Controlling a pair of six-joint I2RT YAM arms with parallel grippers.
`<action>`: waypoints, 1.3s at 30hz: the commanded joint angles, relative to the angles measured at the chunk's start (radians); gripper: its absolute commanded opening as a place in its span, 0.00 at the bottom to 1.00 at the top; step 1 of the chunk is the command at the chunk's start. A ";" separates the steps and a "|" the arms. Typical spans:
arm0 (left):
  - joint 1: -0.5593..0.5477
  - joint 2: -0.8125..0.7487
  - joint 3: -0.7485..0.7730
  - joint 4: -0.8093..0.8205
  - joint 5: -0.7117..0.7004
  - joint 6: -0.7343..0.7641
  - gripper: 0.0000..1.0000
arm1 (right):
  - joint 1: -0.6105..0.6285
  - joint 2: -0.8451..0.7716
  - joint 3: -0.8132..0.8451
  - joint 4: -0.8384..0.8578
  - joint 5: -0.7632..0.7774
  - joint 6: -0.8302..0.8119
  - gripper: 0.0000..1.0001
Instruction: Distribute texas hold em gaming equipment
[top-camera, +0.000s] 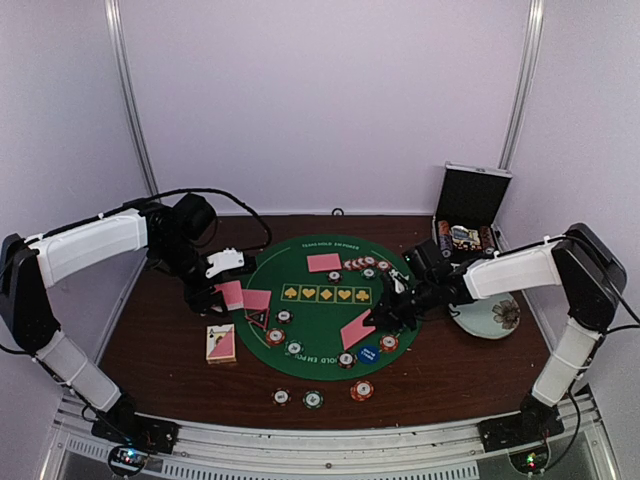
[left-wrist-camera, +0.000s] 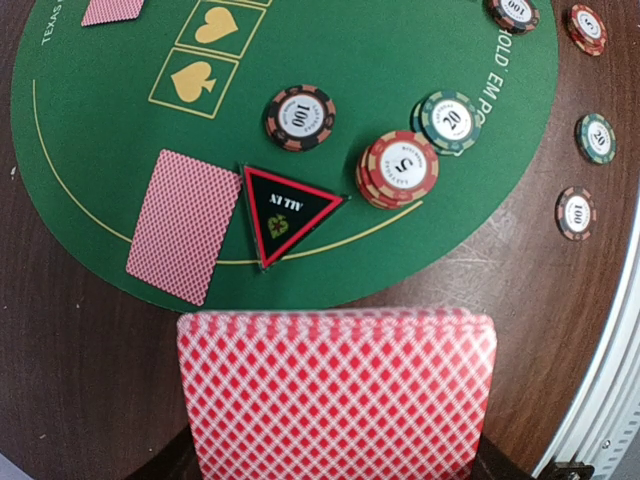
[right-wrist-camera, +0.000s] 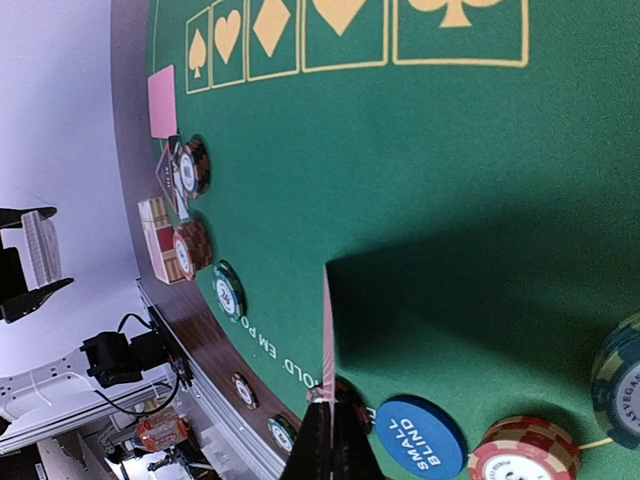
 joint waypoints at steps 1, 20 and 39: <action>0.000 -0.022 0.031 0.009 0.019 0.016 0.10 | -0.002 0.033 0.028 -0.017 0.020 -0.034 0.00; 0.000 -0.008 0.046 -0.001 0.020 0.013 0.09 | 0.028 0.021 0.156 -0.277 0.178 -0.183 0.38; 0.000 -0.023 0.040 -0.004 0.024 0.006 0.09 | 0.084 -0.105 0.252 -0.229 0.217 -0.116 0.71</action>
